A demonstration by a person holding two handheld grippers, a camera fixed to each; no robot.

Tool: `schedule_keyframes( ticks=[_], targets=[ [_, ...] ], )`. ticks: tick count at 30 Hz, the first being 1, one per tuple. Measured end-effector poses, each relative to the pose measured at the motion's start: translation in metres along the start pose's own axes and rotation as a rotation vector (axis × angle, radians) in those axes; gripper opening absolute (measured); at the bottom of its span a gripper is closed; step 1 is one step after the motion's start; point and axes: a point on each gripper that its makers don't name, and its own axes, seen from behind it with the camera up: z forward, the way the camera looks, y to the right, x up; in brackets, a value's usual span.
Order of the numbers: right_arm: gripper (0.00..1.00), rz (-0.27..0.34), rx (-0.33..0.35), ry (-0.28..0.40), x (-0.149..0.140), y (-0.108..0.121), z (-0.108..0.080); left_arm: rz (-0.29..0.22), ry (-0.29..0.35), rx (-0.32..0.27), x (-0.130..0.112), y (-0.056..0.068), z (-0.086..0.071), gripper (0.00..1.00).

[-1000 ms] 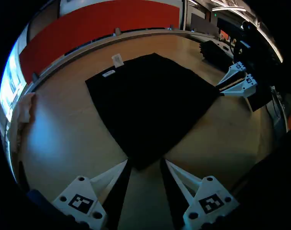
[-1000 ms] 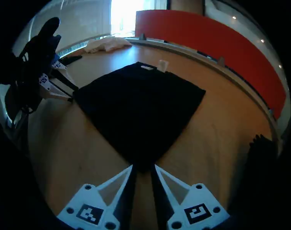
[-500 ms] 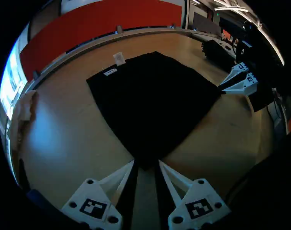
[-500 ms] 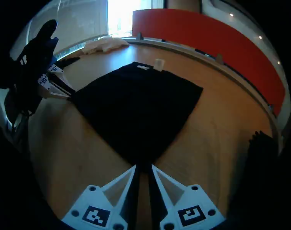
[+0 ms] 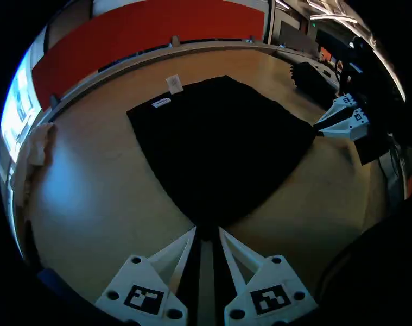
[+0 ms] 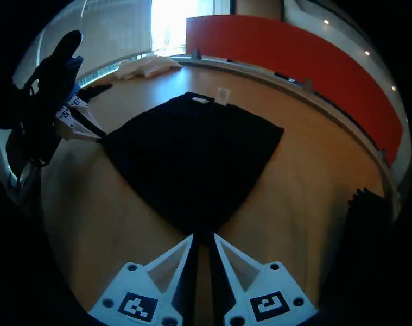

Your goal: Fold towel

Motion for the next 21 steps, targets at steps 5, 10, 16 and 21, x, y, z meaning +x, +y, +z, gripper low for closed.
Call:
schedule_keyframes(
  ticks=[5,10,16,21],
  targets=[
    [0.12,-0.005,-0.002,0.013,0.008,0.001,-0.006,-0.019,0.014,0.001,0.007,-0.001,-0.006,0.13],
    [0.12,0.001,-0.008,0.047,0.023,0.002,-0.018,-0.042,0.034,0.008,0.018,-0.003,-0.018,0.13],
    [0.12,-0.003,-0.018,0.085,0.042,0.004,-0.037,-0.078,0.054,0.017,0.031,-0.005,-0.033,0.13],
    [0.12,-0.008,-0.023,0.112,0.058,0.003,-0.053,-0.107,0.066,0.024,0.040,-0.005,-0.049,0.13]
  ],
)
